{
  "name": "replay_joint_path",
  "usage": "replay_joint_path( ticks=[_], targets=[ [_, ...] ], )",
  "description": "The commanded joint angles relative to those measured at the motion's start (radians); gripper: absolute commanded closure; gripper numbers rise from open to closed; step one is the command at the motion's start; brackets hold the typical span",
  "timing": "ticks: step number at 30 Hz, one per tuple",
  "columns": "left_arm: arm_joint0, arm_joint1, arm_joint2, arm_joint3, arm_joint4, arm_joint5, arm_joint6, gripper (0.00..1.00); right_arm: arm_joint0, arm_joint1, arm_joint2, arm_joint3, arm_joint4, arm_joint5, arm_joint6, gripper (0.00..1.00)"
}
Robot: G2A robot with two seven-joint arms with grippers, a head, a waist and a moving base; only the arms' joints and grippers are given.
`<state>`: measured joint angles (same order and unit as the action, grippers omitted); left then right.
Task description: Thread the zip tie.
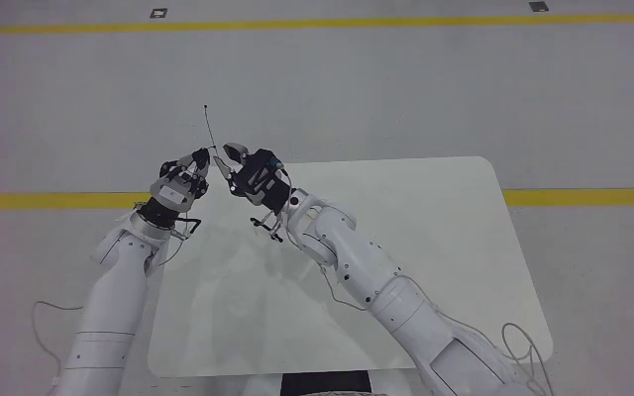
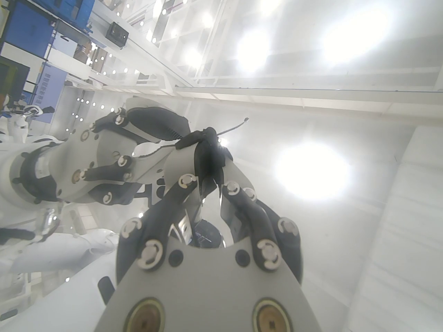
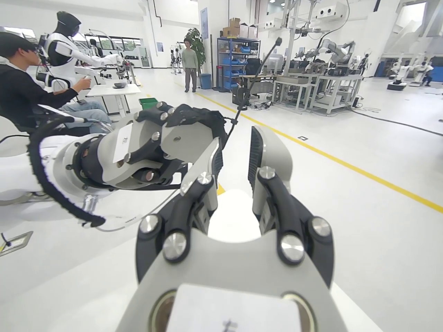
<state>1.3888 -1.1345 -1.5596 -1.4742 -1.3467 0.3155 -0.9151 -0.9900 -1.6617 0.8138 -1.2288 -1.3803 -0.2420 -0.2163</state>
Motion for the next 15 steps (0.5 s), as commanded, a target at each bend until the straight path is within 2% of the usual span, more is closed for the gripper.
replay_joint_path(
  ticks=[1, 10, 14, 15],
  targets=[
    [0.000, 0.000, 0.000, 0.000, 0.000, 0.000, 0.000, 1.00, 0.001, -0.001, 0.000, 0.000, 0.000, 0.000, -0.001, 0.82],
    [0.000, 0.000, 0.000, 0.000, 0.000, 0.000, 0.000, 1.00, 0.004, -0.004, -0.002, -0.002, -0.007, 0.000, -0.012, 0.82],
    [0.000, 0.000, 0.000, 0.000, 0.000, 0.000, 0.000, 1.00, 0.005, -0.005, -0.003, 0.001, -0.008, 0.001, -0.012, 0.89],
    [0.000, 0.000, 0.000, 0.000, 0.000, 0.000, 0.000, 1.00, 0.005, -0.006, -0.003, 0.001, -0.009, 0.002, -0.013, 0.94]
  ],
)
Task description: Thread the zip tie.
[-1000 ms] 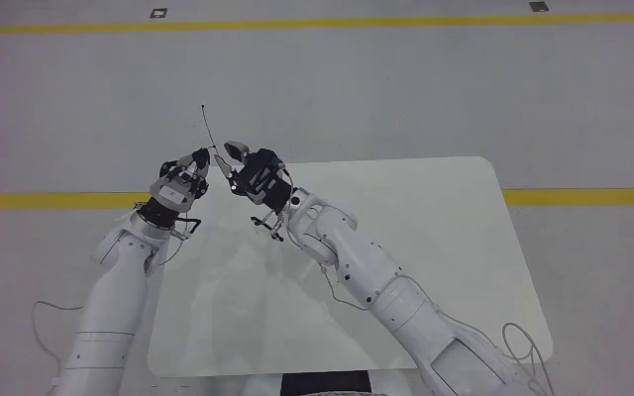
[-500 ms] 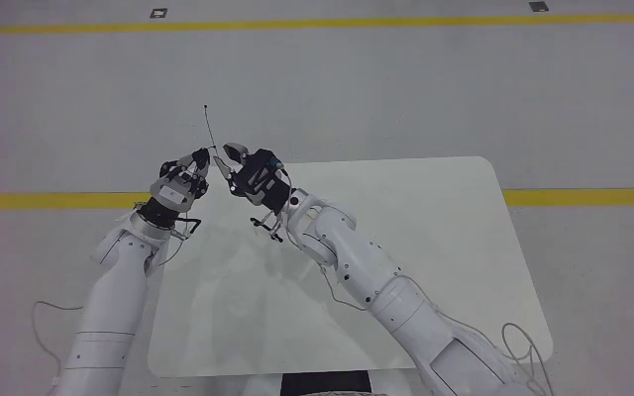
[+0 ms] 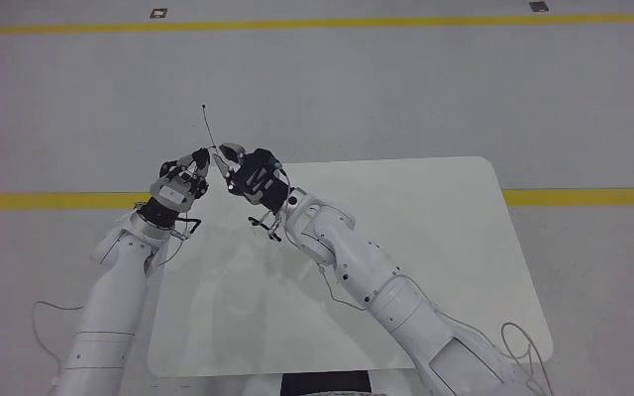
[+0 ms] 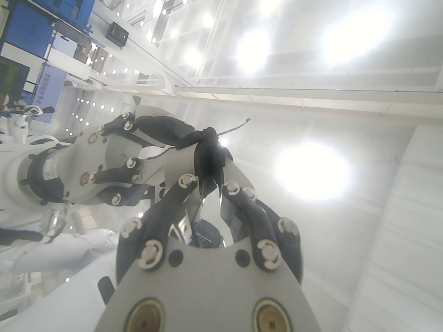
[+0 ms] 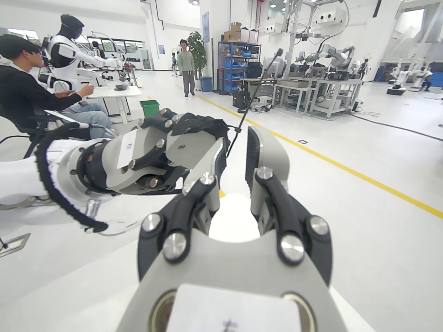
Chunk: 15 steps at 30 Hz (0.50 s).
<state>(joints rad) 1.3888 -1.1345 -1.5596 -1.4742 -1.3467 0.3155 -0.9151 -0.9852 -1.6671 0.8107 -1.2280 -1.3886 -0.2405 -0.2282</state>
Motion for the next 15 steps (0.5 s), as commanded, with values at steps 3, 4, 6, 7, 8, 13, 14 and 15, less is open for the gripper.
replay_joint_path(
  ticks=[3, 4, 6, 7, 8, 13, 14, 15],
  targets=[
    [0.000, 0.000, 0.000, 0.000, 0.000, 0.000, 0.000, 1.00, 0.000, -0.001, -0.001, 0.001, -0.002, 0.003, 0.000, 1.00],
    [0.000, 0.000, 0.000, 0.000, 0.000, 0.000, 0.000, 1.00, 0.000, -0.002, -0.001, 0.001, -0.001, 0.004, 0.002, 1.00],
    [0.000, 0.000, 0.000, 0.000, 0.000, 0.000, 0.000, 1.00, 0.000, -0.002, 0.000, 0.001, -0.002, 0.005, 0.003, 1.00],
    [0.000, 0.000, 0.000, 0.000, 0.000, 0.000, 0.000, 1.00, 0.000, -0.002, 0.000, 0.002, -0.005, 0.006, 0.004, 1.00],
    [0.000, 0.000, 0.000, 0.000, 0.000, 0.000, 0.000, 1.00, 0.000, -0.002, 0.000, 0.002, -0.007, 0.007, 0.004, 1.00],
    [0.000, 0.000, 0.000, 0.000, 0.000, 0.000, 0.000, 1.00, -0.008, 0.002, 0.007, 0.005, -0.030, 0.005, 0.015, 1.00],
    [0.000, 0.000, 0.000, 0.000, 0.000, 0.000, 0.000, 1.00, -0.011, 0.004, 0.009, 0.005, -0.040, 0.005, 0.020, 1.00],
    [0.000, 0.000, 0.000, 0.000, 0.000, 0.000, 0.000, 1.00, -0.015, 0.005, 0.012, 0.004, -0.044, 0.005, 0.022, 1.00]
  ],
)
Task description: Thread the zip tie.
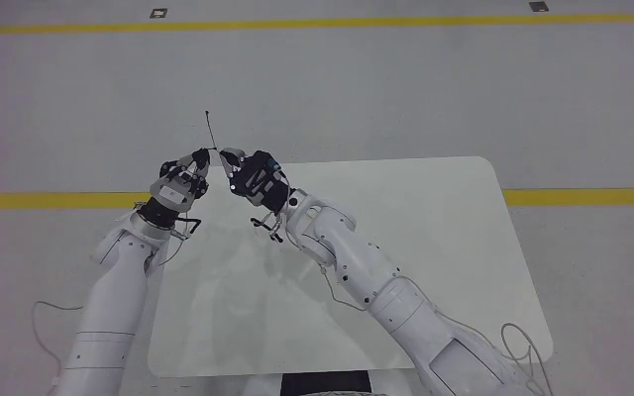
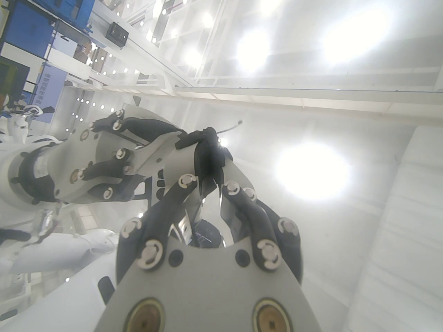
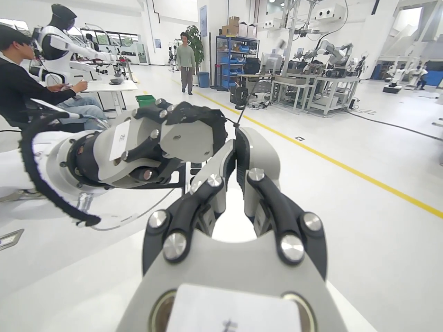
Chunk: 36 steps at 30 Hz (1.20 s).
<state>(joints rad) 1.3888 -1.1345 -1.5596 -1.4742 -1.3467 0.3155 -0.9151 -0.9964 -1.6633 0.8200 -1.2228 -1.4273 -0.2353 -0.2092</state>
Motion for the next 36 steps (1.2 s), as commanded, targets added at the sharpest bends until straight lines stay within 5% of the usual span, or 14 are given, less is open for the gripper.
replay_joint_path(
  ticks=[1, 36],
  targets=[
    [0.000, 0.000, 0.000, 0.000, 0.000, 0.000, 0.000, 1.00, -0.007, 0.003, 0.006, -0.003, -0.009, 0.000, 0.005, 1.00],
    [0.000, 0.000, 0.000, 0.000, 0.000, 0.000, 0.000, 1.00, -0.105, 0.053, 0.097, -0.086, -0.098, 0.000, 0.089, 1.00]
  ],
)
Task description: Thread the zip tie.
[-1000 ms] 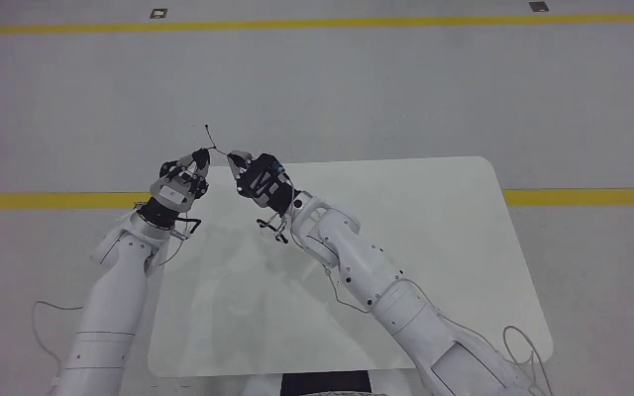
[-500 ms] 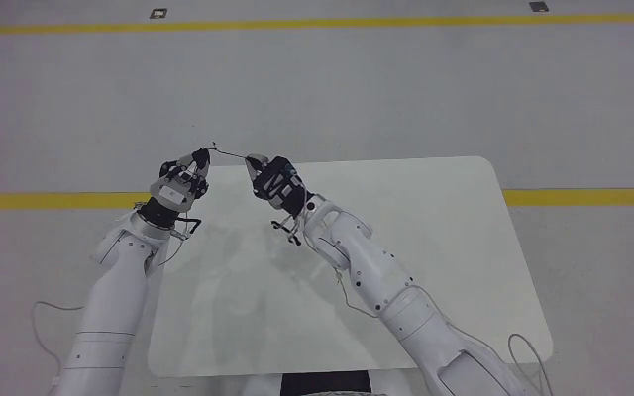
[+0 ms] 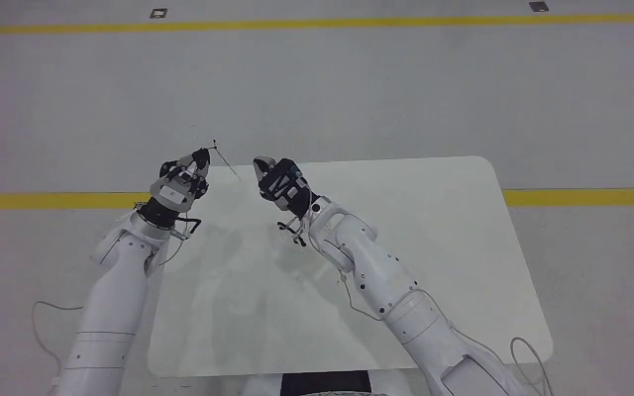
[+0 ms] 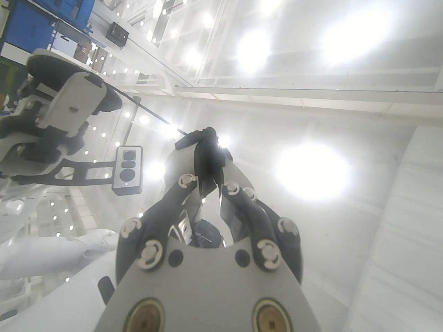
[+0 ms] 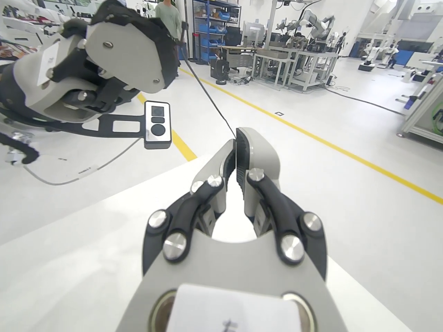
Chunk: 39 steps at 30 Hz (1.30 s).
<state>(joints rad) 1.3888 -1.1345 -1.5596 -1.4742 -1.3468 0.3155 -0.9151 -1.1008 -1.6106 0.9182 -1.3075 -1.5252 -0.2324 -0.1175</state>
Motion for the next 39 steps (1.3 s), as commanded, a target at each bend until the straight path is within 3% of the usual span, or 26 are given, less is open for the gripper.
replay_joint_path(
  ticks=[1, 6, 8, 9, 10, 11, 20, 26, 39],
  targets=[
    [0.000, 0.000, 0.000, 0.000, 0.000, 0.000, 0.000, 1.00, 0.000, 0.001, -0.002, -0.002, 0.000, -0.004, -0.005, 1.00],
    [0.000, 0.000, 0.000, 0.000, 0.000, 0.000, 0.000, 1.00, 0.006, 0.001, -0.011, -0.006, 0.002, -0.021, -0.020, 1.00],
    [0.000, 0.000, 0.000, 0.000, 0.000, 0.000, 0.000, 1.00, 0.008, 0.000, -0.012, -0.007, 0.010, -0.020, -0.024, 0.74],
    [0.000, 0.000, 0.000, 0.000, 0.000, 0.000, 0.000, 1.00, 0.009, 0.000, -0.011, -0.008, 0.015, -0.019, -0.025, 0.67],
    [0.000, 0.000, 0.000, 0.000, 0.000, 0.000, 0.000, 1.00, 0.008, 0.000, -0.009, -0.012, 0.024, -0.018, -0.028, 0.54],
    [0.000, 0.000, 0.000, 0.000, 0.000, 0.000, 0.000, 1.00, 0.009, 0.000, -0.007, -0.018, 0.031, -0.018, -0.029, 0.53],
    [0.000, 0.000, 0.000, 0.000, 0.000, 0.000, 0.000, 1.00, 0.007, 0.002, -0.002, -0.066, 0.086, -0.055, -0.022, 0.59],
    [0.000, 0.000, 0.000, 0.000, 0.000, 0.000, 0.000, 1.00, 0.005, -0.001, -0.022, -0.071, 0.127, -0.086, -0.005, 0.68],
    [0.000, 0.000, 0.000, 0.000, 0.000, 0.000, 0.000, 1.00, 0.035, -0.016, -0.072, -0.006, 0.184, -0.093, -0.003, 0.67]
  ],
)
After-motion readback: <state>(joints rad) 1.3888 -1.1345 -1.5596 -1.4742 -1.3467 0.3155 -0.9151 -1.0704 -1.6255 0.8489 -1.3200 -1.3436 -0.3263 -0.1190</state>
